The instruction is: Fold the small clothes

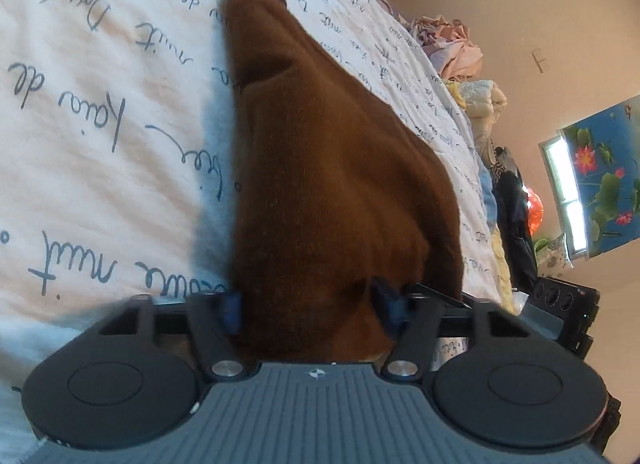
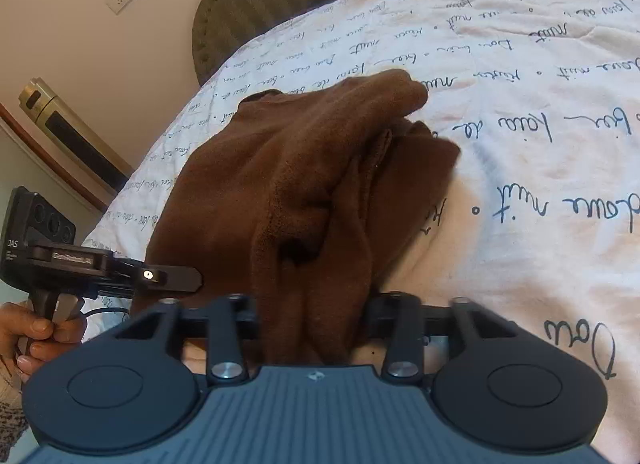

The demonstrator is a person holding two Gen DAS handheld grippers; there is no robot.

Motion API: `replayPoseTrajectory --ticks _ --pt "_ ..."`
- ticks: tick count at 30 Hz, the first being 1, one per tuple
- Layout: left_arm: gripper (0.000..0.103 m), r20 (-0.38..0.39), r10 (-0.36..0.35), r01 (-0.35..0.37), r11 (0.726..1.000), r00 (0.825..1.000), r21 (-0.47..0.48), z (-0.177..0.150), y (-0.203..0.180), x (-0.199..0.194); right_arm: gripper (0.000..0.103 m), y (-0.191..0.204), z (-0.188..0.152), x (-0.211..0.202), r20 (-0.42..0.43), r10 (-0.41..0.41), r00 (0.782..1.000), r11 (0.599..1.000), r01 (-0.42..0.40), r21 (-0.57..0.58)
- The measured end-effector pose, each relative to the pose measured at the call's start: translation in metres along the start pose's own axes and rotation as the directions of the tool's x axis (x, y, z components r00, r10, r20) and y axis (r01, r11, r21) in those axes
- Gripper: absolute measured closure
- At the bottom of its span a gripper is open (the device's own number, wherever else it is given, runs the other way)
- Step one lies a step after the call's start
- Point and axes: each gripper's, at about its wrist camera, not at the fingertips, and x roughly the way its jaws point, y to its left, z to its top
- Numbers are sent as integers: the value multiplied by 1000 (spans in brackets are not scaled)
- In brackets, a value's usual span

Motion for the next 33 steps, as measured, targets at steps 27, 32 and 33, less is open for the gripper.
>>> replayPoseTrajectory --ticks 27,32,33 --pt "4 293 248 -322 917 923 237 18 -72 0 84 68 13 26 167 -322 932 758 360 -544" --pt "3 360 340 -433 875 869 216 -16 -47 27 84 43 20 21 147 -276 950 841 312 -442" --pt "3 355 350 -439 872 867 214 -18 -47 24 83 48 19 12 157 -265 951 845 307 -438"
